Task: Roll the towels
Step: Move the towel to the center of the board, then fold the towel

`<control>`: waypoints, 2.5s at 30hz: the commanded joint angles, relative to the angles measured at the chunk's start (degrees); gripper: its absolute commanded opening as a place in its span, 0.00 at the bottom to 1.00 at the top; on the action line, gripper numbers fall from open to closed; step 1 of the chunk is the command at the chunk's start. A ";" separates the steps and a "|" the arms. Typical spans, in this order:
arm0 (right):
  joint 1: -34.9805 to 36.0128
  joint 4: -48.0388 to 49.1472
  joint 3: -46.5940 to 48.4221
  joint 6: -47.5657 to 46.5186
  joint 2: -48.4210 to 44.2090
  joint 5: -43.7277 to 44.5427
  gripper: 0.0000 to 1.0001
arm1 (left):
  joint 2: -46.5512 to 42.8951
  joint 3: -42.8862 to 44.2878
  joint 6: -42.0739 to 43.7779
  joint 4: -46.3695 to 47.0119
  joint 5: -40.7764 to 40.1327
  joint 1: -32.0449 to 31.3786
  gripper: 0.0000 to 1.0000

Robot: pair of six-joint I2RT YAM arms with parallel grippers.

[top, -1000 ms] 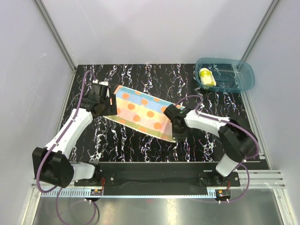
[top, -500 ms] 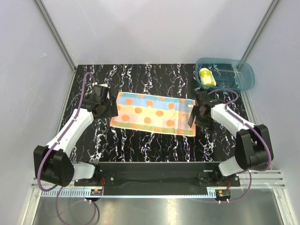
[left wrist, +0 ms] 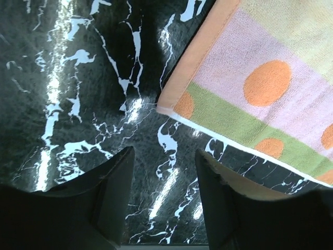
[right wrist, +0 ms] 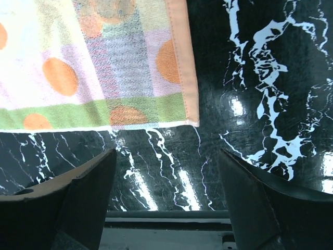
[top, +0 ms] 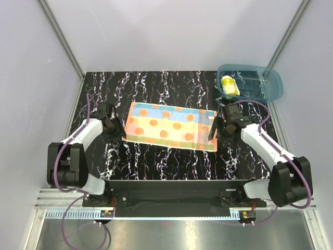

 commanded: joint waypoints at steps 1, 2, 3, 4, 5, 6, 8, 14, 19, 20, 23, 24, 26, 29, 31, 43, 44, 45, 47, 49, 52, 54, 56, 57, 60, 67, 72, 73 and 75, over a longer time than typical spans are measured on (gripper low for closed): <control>0.14 1.92 0.09 -1.73 -0.93 -2.84 0.84 | 2.12 1.60 -2.53 3.92 0.70 -0.07 0.54; 0.14 2.00 0.18 -1.90 -0.93 -3.28 0.85 | 2.65 1.60 -2.80 3.92 0.26 -0.07 0.54; 0.14 2.00 0.18 -2.17 -1.02 -3.37 0.84 | 3.78 1.60 -2.98 4.01 -0.70 -0.07 0.54; 0.14 2.00 0.18 -2.26 -1.02 -3.37 0.84 | 4.23 1.51 -3.33 4.27 -0.97 -0.07 0.54; 0.14 2.00 0.18 -2.34 -1.11 -3.37 0.84 | 4.58 1.60 -3.50 4.71 -1.41 -0.07 0.54; 0.14 2.00 0.18 -2.34 -1.37 -3.37 0.84 | 5.54 1.69 -3.68 4.80 -1.94 -0.07 0.54; 0.14 1.83 0.44 -2.78 -1.55 -3.28 0.84 | 6.25 1.60 -3.94 5.68 -2.56 -0.07 0.55; 0.14 1.39 0.97 -4.10 -0.84 -2.84 0.83 | 9.50 1.34 -5.26 8.32 -3.70 -0.07 0.57; 0.14 1.39 0.62 -3.93 -1.37 -3.02 0.83 | 10.91 0.72 -5.53 10.25 -3.52 -0.07 0.53; 0.23 1.39 0.62 -3.93 -1.37 -2.84 0.83 | 11.09 0.72 -5.53 10.25 -3.61 -0.07 0.52; 0.14 1.13 0.70 -3.93 -1.02 -3.10 0.83 | 11.79 1.07 -5.18 10.86 -2.74 -0.07 0.39; 0.23 0.95 0.70 -3.84 -0.93 -3.19 0.83 | 11.97 1.07 -5.17 10.87 -2.47 -0.07 0.35; 0.14 1.04 0.70 -3.84 -0.93 -3.11 0.82 | 11.88 1.07 -5.00 11.04 -2.12 -0.16 0.26; 0.14 1.13 0.62 -3.84 -0.67 -2.84 0.82 | 11.09 0.46 -4.91 11.48 -2.03 -0.07 0.14; 0.14 1.13 0.35 -3.84 -0.49 -3.10 0.82 | 10.12 0.02 -4.82 11.74 -1.86 -0.07 0.07; 0.14 5.60 -5.52 1.69 1.00 -6.00 0.86 | -2.52 -8.23 -7.90 10.43 -0.19 -0.07 0.00; 0.14 6.13 -6.23 3.18 1.17 -6.18 0.86 | -5.41 -9.55 -8.42 10.69 0.68 -0.07 0.00; 0.14 7.18 -6.85 3.98 1.26 -6.27 0.85 | -7.00 -11.47 -9.12 10.52 0.69 -0.07 0.00; 0.23 8.50 -9.04 6.44 1.00 -6.36 0.82 | -11.03 -13.59 -9.83 10.69 0.96 -0.07 0.00; 0.06 10.35 -11.06 8.37 0.83 -6.01 0.79 | -13.16 -15.44 -9.92 10.34 1.22 -0.07 0.00; -0.03 11.84 -12.39 10.04 0.91 -4.69 0.77 | -15.01 -16.06 -8.78 8.85 0.43 -0.07 0.00; -0.29 12.55 -12.30 10.22 1.61 -3.64 0.75 | -15.54 -16.15 -8.17 8.06 -0.36 -0.07 0.00; -1.00 12.46 -11.60 9.96 2.92 -2.93 0.74 | -15.98 -16.24 -8.16 8.05 0.16 -0.07 0.00; -1.52 12.64 -11.34 9.70 3.37 -3.10 0.73 | -15.98 -16.07 -8.16 7.97 0.08 -0.07 0.00; -2.93 12.73 -10.37 8.91 4.60 -3.02 0.71 | -15.98 -15.45 -7.90 7.53 -0.62 -0.07 0.00; -8.12 13.08 -10.19 5.83 5.83 -2.75 0.69 | -15.63 -15.36 -7.72 7.61 -0.71 -0.07 0.00; -8.47 14.39 -10.02 5.21 7.94 -5.03 0.60 | -14.84 -15.01 -7.64 7.97 -0.80 -0.07 0.00; -8.47 14.66 -10.19 5.30 8.21 -5.47 0.59 | -14.67 -15.01 -7.64 7.97 -0.80 -0.07 0.00; -8.56 15.45 -10.98 5.39 8.47 -6.61 0.58 | -14.75 -15.01 -7.55 8.05 -0.80 -0.07 0.00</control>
